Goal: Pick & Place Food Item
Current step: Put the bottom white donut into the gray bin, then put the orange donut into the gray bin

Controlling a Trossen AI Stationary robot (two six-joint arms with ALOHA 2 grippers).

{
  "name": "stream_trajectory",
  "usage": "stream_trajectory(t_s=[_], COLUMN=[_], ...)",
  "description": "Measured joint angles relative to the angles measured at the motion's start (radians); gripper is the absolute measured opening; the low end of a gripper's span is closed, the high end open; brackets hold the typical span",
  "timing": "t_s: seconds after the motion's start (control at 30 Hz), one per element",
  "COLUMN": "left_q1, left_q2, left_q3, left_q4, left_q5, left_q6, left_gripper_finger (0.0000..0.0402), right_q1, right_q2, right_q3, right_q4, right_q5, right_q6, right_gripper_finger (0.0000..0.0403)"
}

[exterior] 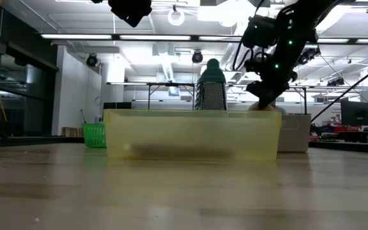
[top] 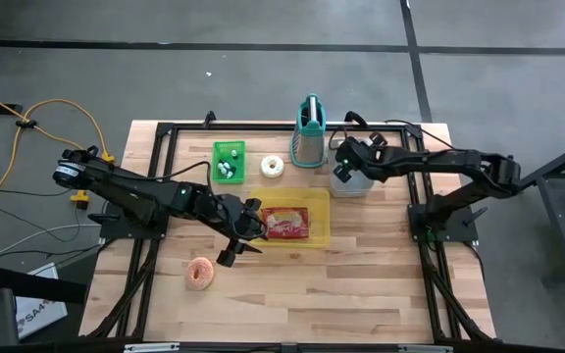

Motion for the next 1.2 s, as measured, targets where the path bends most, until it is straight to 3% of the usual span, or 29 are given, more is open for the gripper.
stream_trajectory(t_s=[0.27, 0.73, 1.2], left_q1=[0.000, 0.000, 0.000], left_q2=[0.000, 0.000, 0.000], left_q3=[0.000, 0.000, 0.000], left_q4=[-0.003, -0.004, -0.004], left_q5=[0.000, 0.000, 0.001], left_q6=[0.000, -0.001, -0.017], left_gripper_finger=[0.0164, 0.0164, 0.0164], right_q1=[-0.018, -0.018, -0.017], right_q2=[0.000, 0.000, 0.000], right_q3=[0.000, 0.000, 0.000], right_q4=[-0.045, -0.043, -0.013], right_q5=[-0.007, -0.037, -0.091], right_q6=[0.005, 0.002, 0.005], right_gripper_finger=[0.0057, 0.0132, 0.0141])
